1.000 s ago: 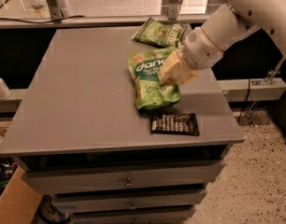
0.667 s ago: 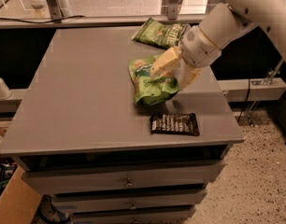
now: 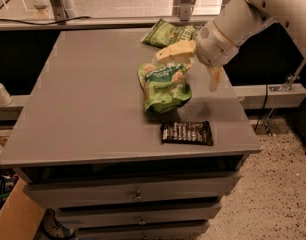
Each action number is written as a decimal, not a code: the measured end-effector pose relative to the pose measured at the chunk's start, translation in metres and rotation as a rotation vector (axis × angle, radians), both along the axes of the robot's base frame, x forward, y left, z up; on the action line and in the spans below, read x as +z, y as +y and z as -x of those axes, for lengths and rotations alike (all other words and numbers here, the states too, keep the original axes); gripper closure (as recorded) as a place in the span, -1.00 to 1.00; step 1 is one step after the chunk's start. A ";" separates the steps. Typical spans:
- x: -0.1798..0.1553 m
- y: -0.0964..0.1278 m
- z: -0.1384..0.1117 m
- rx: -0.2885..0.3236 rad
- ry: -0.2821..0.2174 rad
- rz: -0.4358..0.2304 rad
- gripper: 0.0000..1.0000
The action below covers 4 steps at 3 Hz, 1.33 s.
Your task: Move green rice chip bag near rxbar chocolate
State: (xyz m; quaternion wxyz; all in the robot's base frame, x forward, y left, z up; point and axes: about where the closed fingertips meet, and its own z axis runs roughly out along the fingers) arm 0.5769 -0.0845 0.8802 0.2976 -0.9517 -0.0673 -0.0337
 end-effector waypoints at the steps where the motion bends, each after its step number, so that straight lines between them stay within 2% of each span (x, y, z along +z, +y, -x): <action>1: 0.033 0.006 -0.016 -0.126 -0.050 -0.092 -1.00; 2: 0.077 0.013 -0.059 -0.309 -0.130 -0.251 -1.00; 3: 0.103 -0.012 -0.089 -0.517 -0.170 -0.378 -1.00; 4: 0.114 -0.051 -0.112 -0.709 -0.223 -0.456 -1.00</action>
Offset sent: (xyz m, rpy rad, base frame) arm 0.1212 0.0022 0.1511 0.4772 -0.2728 -0.5654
